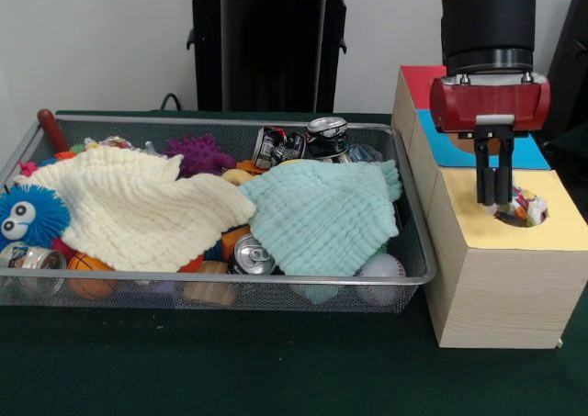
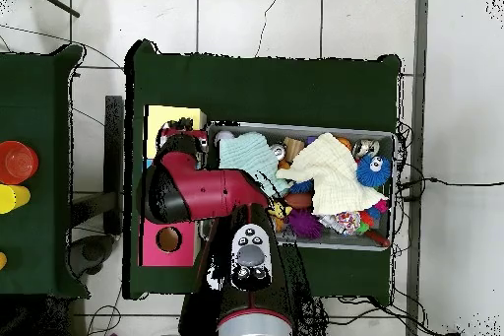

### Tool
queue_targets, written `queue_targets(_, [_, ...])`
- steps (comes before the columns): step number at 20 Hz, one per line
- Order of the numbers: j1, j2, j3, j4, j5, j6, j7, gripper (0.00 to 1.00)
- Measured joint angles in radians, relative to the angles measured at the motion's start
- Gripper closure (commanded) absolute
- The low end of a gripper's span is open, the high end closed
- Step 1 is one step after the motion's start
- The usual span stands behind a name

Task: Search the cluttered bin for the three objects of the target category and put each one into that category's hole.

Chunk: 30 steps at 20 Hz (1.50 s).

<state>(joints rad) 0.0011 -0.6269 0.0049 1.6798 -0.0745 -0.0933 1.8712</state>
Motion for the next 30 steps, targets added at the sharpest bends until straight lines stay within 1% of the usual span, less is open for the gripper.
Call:
queue_targets(4, [0.000,0.014,0.000,-0.014,0.000,0.002,0.000,1.00])
queue_targets(8, [0.000,0.030,-0.001,-0.043,0.007,0.059,0.000,1.00])
queue_targets(10, [0.000,0.038,-0.001,-0.064,0.022,0.146,0.000,1.00])
queue_targets(13, [-0.001,0.040,-0.001,-0.087,0.032,0.233,0.000,1.00])
queue_targets(16, [-0.002,0.040,-0.001,-0.103,0.033,0.269,0.000,1.00])
queue_targets(30, [-0.009,0.029,-0.001,-0.106,0.033,0.278,0.000,1.00])
